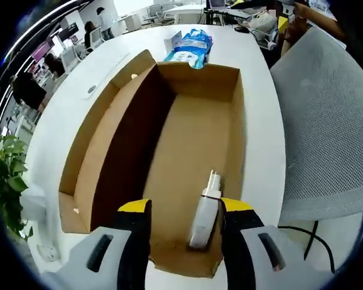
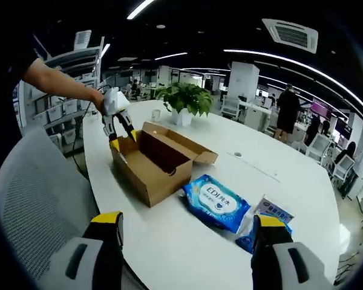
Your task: Operate the shoe box by opening the lid, removing the specified soft item, and placing it in the target area until the item is outside and the box remains undamaged.
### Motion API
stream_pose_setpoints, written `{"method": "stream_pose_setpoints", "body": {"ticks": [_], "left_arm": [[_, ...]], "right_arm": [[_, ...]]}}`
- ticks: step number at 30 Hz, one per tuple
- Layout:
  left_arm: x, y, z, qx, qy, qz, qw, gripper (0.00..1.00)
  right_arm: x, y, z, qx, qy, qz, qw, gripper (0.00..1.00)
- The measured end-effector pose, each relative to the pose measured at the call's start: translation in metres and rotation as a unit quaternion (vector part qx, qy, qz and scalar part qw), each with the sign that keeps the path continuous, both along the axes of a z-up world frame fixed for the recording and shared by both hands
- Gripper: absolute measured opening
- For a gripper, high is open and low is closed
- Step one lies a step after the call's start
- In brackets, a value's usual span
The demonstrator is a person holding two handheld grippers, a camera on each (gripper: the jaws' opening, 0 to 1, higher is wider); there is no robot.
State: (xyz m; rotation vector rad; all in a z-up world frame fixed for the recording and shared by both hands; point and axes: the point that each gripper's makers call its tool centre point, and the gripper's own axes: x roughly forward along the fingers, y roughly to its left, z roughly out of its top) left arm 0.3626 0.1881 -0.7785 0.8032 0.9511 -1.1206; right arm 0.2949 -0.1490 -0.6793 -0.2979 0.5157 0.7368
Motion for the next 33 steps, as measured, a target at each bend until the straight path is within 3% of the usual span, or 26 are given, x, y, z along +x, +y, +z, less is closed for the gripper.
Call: {"method": "stream_pose_setpoints", "body": {"ticks": [6,14,20,33], "left_arm": [[0.0,-0.003,-0.008,0.026,0.014,-0.049,0.9984,0.47],[-0.004,-0.012,-0.015,0.03,0.042,-0.098,0.9939,0.46],[-0.008,-0.018,-0.019,0.038,0.048,-0.135,0.9889,0.43],[-0.007,-0.021,-0.036,0.063,0.062,-0.173,0.981,0.41]], "right_arm": [[-0.012,0.0,0.006,0.006,-0.004,-0.016,0.9998,0.89],[-0.023,0.001,0.009,0.009,-0.01,-0.037,0.9992,0.9],[-0.028,-0.002,0.014,0.01,-0.018,-0.054,0.9983,0.9],[-0.03,-0.015,0.017,0.02,-0.018,-0.088,0.9958,0.9]]}}
